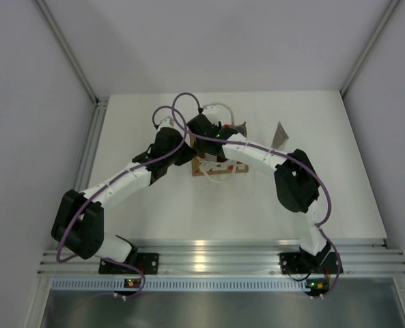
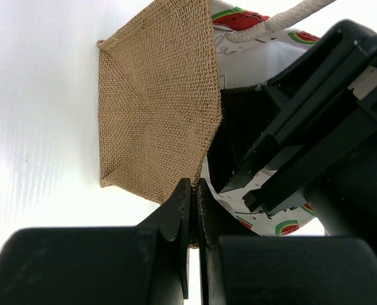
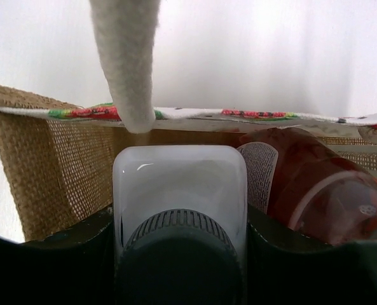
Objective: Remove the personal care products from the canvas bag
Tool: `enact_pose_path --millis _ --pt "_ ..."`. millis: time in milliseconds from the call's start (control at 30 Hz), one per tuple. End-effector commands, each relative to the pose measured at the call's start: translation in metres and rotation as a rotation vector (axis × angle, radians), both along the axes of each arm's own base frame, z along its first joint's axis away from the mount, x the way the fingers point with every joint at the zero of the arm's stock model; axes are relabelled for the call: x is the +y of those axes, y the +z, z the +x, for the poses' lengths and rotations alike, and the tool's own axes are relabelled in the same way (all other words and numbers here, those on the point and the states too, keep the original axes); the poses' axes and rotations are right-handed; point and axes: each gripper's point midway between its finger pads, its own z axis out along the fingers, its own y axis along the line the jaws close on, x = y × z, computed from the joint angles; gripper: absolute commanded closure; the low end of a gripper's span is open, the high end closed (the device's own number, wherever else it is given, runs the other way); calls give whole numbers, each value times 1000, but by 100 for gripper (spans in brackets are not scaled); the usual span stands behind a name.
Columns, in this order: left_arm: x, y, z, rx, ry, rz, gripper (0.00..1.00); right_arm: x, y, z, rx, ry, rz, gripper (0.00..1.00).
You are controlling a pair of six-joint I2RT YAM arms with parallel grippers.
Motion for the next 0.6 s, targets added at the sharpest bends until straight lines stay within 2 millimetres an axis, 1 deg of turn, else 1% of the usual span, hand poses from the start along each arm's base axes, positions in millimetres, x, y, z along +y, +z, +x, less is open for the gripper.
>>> enact_pose_path --millis 0,33,100,133,200,233,333,567 --pt "-4 22 4 -64 -10 -34 100 -3 46 8 -114 -10 76 100" --pt "-3 22 5 -65 -7 -32 100 -5 57 5 -132 -3 89 100" --pt "-2 20 4 -62 -3 -28 100 -4 70 4 -163 5 104 100" --pt "-2 21 5 -63 1 -26 100 -6 82 2 -182 10 122 100" --pt "-1 19 5 -59 3 -21 100 -4 93 2 -204 28 141 100" --pt "-1 19 5 -59 5 -21 100 -4 103 -1 -218 47 152 100" --pt "1 18 5 -57 13 -15 100 -5 119 -3 -241 61 175 100" --pt "4 17 6 -55 28 -4 100 -6 144 -6 -279 90 198 100"
